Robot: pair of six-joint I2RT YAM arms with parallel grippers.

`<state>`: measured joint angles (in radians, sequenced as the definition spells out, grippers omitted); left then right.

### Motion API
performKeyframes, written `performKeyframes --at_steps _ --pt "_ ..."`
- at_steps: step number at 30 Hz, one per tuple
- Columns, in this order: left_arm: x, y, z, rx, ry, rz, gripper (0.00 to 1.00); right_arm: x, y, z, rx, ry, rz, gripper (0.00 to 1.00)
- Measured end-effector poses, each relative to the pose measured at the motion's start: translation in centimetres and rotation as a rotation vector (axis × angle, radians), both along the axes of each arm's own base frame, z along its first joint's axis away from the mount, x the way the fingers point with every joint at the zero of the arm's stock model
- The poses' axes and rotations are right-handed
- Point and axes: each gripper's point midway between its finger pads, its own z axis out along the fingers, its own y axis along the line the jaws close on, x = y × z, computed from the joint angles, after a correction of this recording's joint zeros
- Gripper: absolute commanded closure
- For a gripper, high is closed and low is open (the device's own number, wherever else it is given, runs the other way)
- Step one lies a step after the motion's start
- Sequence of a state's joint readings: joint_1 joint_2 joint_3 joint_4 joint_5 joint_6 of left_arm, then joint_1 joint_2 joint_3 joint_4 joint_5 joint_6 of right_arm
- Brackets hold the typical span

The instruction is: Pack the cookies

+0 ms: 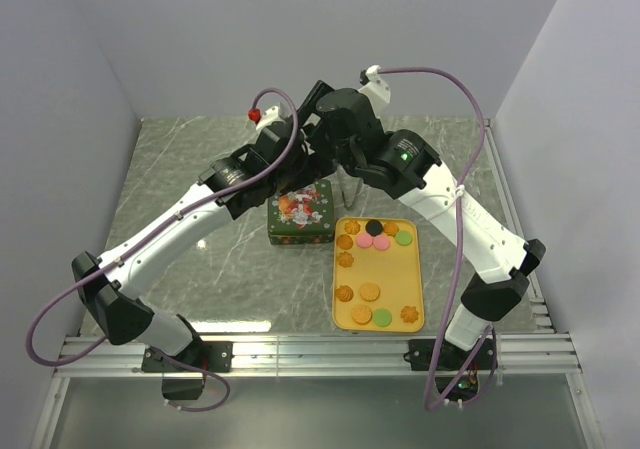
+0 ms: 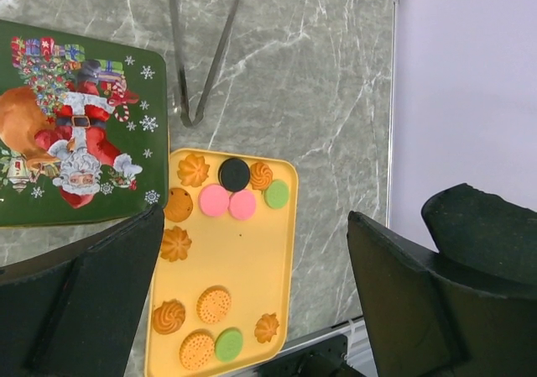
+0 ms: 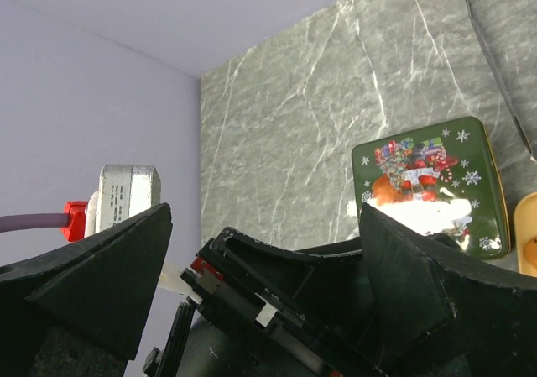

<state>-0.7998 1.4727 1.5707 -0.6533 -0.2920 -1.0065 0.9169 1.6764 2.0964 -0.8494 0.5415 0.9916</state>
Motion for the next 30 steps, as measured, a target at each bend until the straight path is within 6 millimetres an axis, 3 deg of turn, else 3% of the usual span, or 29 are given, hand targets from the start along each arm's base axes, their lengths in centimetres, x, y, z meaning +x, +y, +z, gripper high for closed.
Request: performKeyframes --at_steps 10,30 --pt "-1.0 1.1 -0.5 0.004 0.008 -0.002 0.03 -0.8 1.1 -0.5 0.024 0.032 0.043 0.00" --pt "-0.9 1.2 -0.8 0.009 0.018 -0.033 0.04 -0.7 1.2 -0.9 0.035 0.044 0.024 0.00"
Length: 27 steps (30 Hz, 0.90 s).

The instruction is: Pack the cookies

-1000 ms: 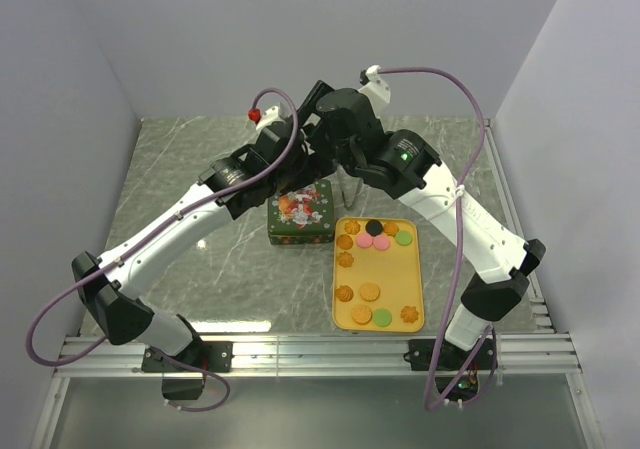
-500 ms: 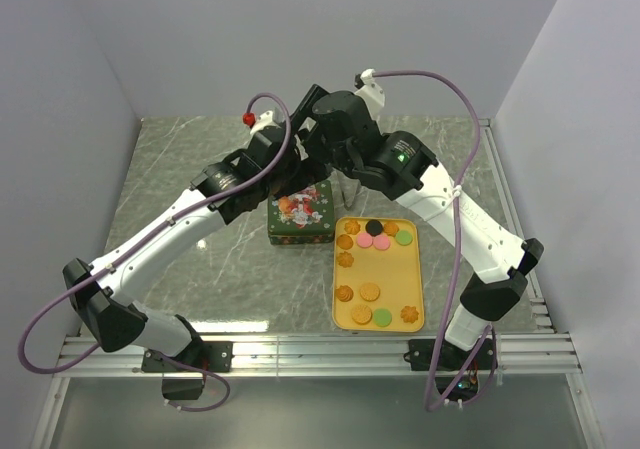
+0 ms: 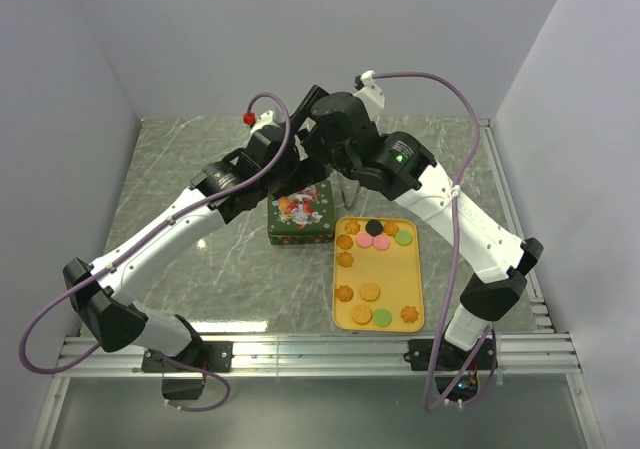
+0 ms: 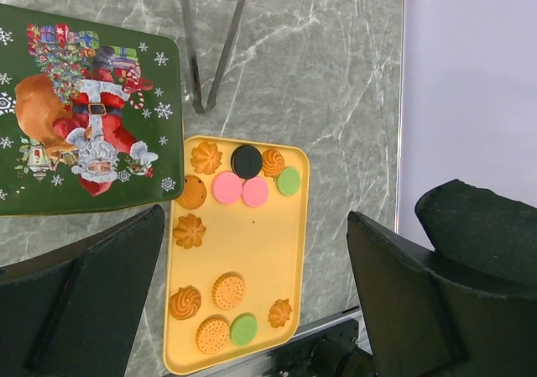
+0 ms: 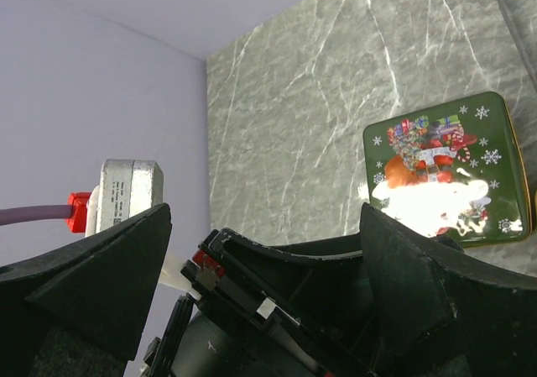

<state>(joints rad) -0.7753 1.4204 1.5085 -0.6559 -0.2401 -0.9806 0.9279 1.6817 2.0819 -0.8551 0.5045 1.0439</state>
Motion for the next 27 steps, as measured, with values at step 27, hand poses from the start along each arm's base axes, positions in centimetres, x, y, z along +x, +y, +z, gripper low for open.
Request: performKeyframes --at_steps 27 --pt "0.11 -0.32 -0.26 -0.014 -0.003 -0.010 0.04 0.14 -0.18 -0.28 -0.015 0.000 -0.009 0.00"
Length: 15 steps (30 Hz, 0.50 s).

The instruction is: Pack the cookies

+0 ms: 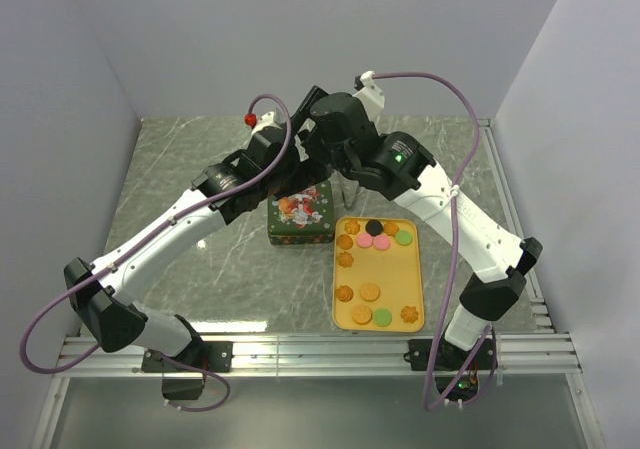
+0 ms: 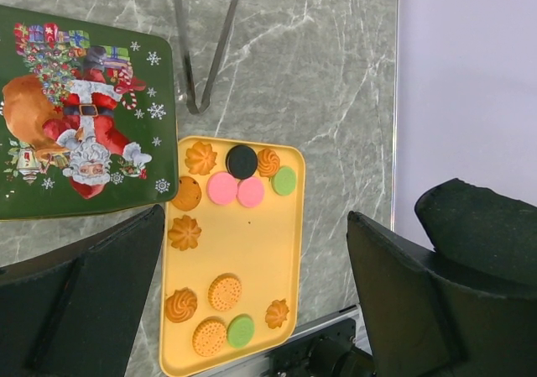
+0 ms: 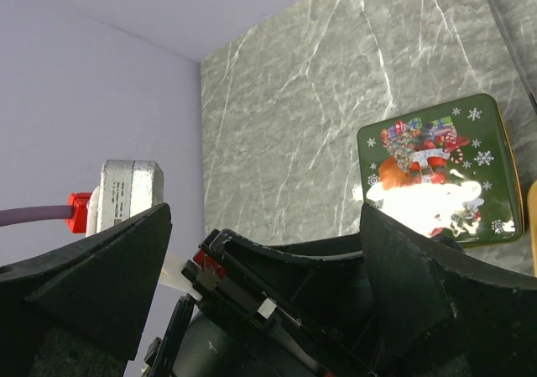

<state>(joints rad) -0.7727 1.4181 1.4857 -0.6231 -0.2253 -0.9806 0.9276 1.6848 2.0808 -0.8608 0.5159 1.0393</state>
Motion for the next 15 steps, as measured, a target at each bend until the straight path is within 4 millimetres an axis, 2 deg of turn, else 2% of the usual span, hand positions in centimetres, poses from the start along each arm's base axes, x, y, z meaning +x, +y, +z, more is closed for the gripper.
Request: performKeyframes --at_steps 8,15 --pt "0.1 -0.4 0.4 -0.019 -0.010 -0.012 0.04 0.0 -0.3 0.5 -0.008 -0.011 -0.003 0.00" --pt "0.9 -1.8 0.8 -0.027 -0.010 -0.037 0.04 0.7 -1.7 0.9 -0.024 -0.028 -0.045 0.00"
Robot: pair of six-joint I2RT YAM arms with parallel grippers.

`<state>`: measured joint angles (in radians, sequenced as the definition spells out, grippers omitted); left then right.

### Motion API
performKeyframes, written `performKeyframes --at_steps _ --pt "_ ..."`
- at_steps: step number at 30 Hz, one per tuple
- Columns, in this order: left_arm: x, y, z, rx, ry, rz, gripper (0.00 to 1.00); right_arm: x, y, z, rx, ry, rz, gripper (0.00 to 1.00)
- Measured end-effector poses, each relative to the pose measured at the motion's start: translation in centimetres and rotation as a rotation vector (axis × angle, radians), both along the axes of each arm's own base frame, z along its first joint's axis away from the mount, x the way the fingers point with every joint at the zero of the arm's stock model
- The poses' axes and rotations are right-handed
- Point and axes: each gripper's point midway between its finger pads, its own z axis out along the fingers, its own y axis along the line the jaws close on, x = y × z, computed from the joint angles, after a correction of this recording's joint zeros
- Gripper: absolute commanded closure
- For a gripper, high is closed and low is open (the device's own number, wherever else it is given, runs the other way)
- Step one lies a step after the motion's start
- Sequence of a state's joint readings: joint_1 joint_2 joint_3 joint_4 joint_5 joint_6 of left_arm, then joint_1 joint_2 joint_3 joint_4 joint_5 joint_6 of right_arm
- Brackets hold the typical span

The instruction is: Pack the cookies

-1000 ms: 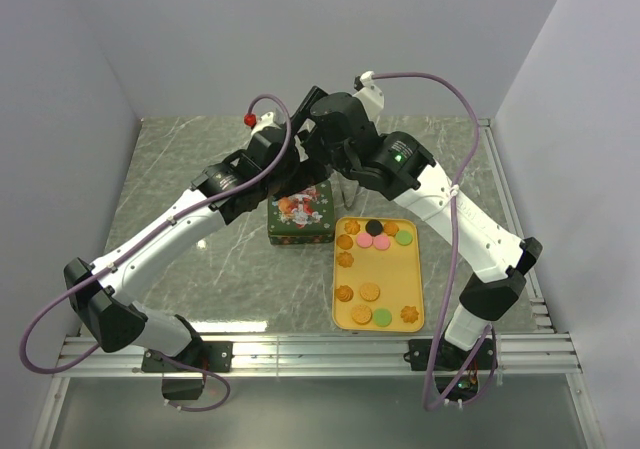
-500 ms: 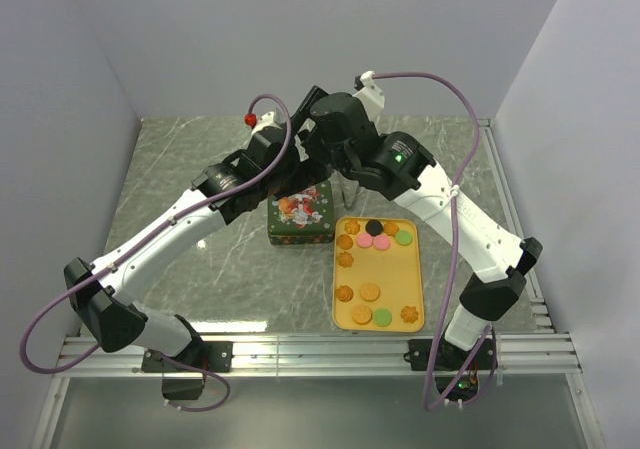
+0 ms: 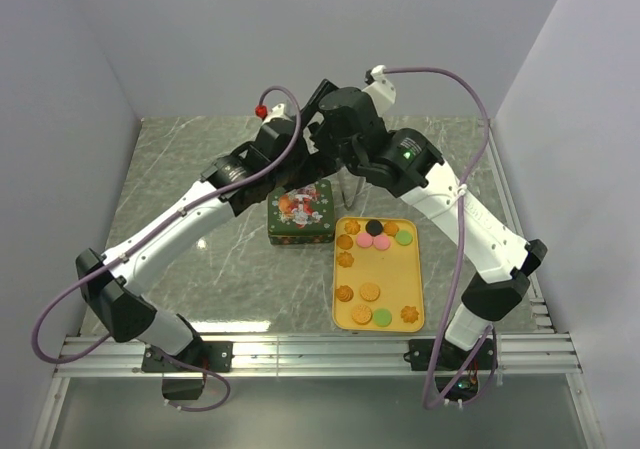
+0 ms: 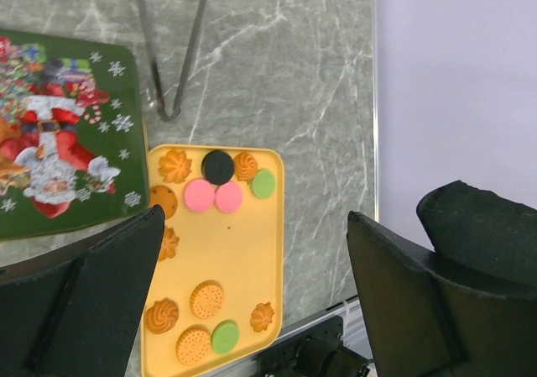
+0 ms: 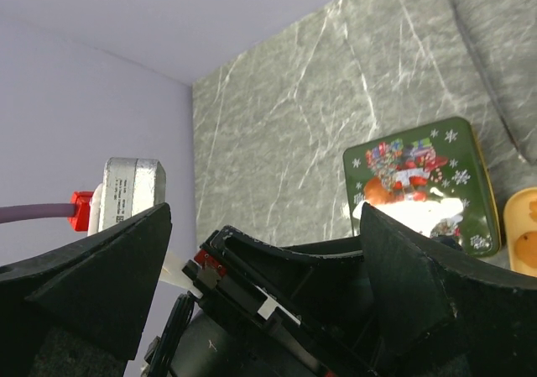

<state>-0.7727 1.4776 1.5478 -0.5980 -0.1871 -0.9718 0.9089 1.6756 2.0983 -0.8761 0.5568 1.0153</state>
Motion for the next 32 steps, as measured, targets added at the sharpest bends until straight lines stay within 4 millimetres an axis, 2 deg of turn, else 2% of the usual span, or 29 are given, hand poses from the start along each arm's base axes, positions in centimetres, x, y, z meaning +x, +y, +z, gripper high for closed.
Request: performKeyframes --at_steps 6,8,10,12,14,15,18,20,23,28,30,32 --pt "0.9 -1.2 1.1 -0.006 -0.027 -0.029 0.07 0.6 -1.2 0.9 0.005 -0.020 -0.010 0.00" --pt "1.2 -1.2 1.1 -0.008 -0.030 -0.024 0.07 1.4 -1.4 0.7 0.009 0.007 0.005 0.00" --pt "2.0 -0.7 1.2 -0.025 -0.027 -0.011 0.05 2.9 -0.7 0.8 0.022 0.055 0.023 0.00" --pt "3.1 0.2 1.3 -0.042 -0.034 0.018 0.03 5.1 1.1 0.5 0.060 0.077 0.055 0.00" --pt "3.7 1.3 0.2 -0.047 -0.018 0.057 0.04 6.7 2.7 -2.2 0.052 0.123 0.085 0.00" --pt "3.7 2.1 -1.0 -0.031 0.008 0.076 0.04 7.0 3.2 -3.9 0.041 0.151 0.100 0.00" --pt "3.3 3.4 -4.4 0.026 0.085 0.090 0.05 6.5 3.6 -8.5 0.006 0.232 0.121 0.00" --pt "2.5 3.2 -5.5 0.045 0.122 0.065 0.05 5.8 2.8 -9.8 0.000 0.259 0.105 0.00" --pt "1.6 1.6 -4.6 0.022 0.108 0.016 0.06 4.5 1.3 -8.7 0.020 0.233 0.087 0.00" --pt "1.1 -0.5 -0.9 -0.023 0.029 -0.039 0.06 2.9 -0.4 -3.3 0.099 0.118 0.094 0.00" --pt "1.1 -0.7 -0.4 -0.028 0.012 -0.045 0.05 2.8 -0.4 -2.3 0.113 0.101 0.097 0.00" --pt "1.2 -0.7 -0.3 -0.028 0.008 -0.042 0.04 3.1 -0.2 -2.3 0.111 0.100 0.097 0.00"
